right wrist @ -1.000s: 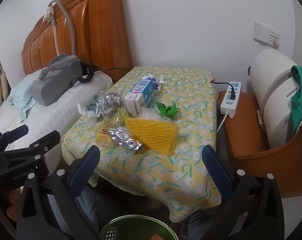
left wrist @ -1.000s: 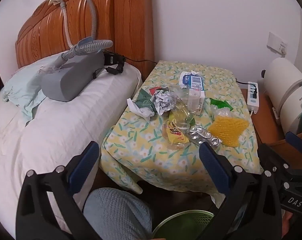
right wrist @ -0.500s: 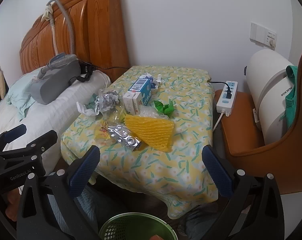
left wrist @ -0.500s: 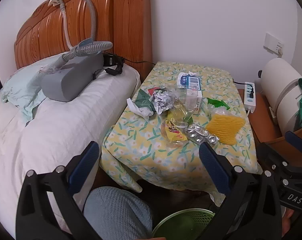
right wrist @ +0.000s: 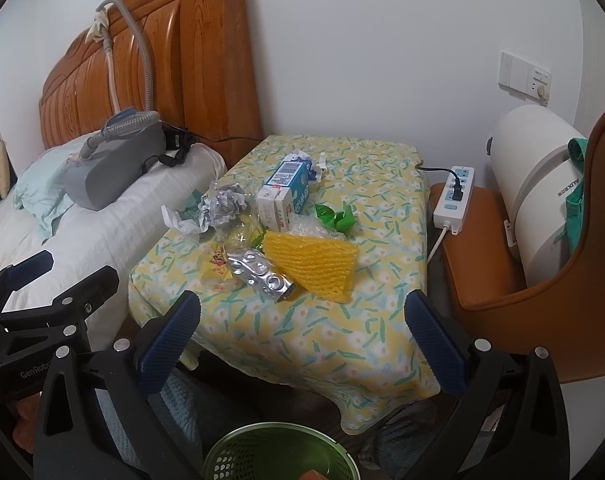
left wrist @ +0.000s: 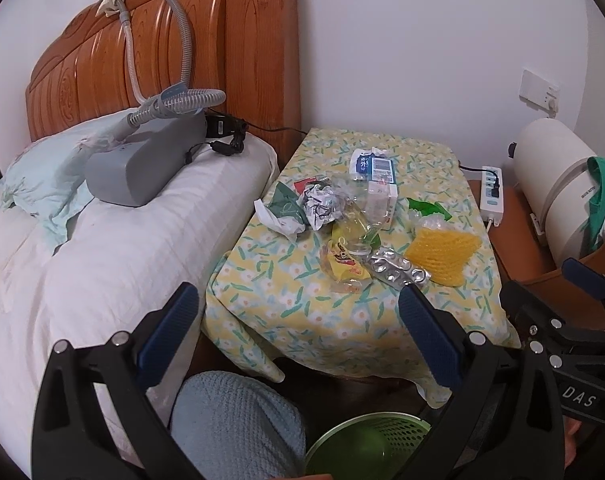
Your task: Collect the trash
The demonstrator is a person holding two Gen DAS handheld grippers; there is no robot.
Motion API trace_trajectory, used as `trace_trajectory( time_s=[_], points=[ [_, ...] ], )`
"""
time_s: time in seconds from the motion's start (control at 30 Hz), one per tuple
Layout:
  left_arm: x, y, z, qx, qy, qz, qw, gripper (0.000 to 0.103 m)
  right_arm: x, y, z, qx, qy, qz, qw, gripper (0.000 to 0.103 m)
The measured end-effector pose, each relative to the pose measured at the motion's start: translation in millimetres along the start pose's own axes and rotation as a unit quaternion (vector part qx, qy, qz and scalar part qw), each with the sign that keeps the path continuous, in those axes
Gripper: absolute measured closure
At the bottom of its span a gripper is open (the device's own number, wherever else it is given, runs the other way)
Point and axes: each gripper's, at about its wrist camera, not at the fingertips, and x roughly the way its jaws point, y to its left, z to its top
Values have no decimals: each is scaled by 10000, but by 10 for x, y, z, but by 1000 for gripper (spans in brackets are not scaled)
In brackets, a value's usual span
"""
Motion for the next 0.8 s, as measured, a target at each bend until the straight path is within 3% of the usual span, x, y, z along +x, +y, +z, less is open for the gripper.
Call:
trace_trajectory(
  time_s=[0.8],
  points=[
    [-61,75,21,-88,-9,132,9999,7,-119,99,27,-97,-122,6,9999,2]
  ],
)
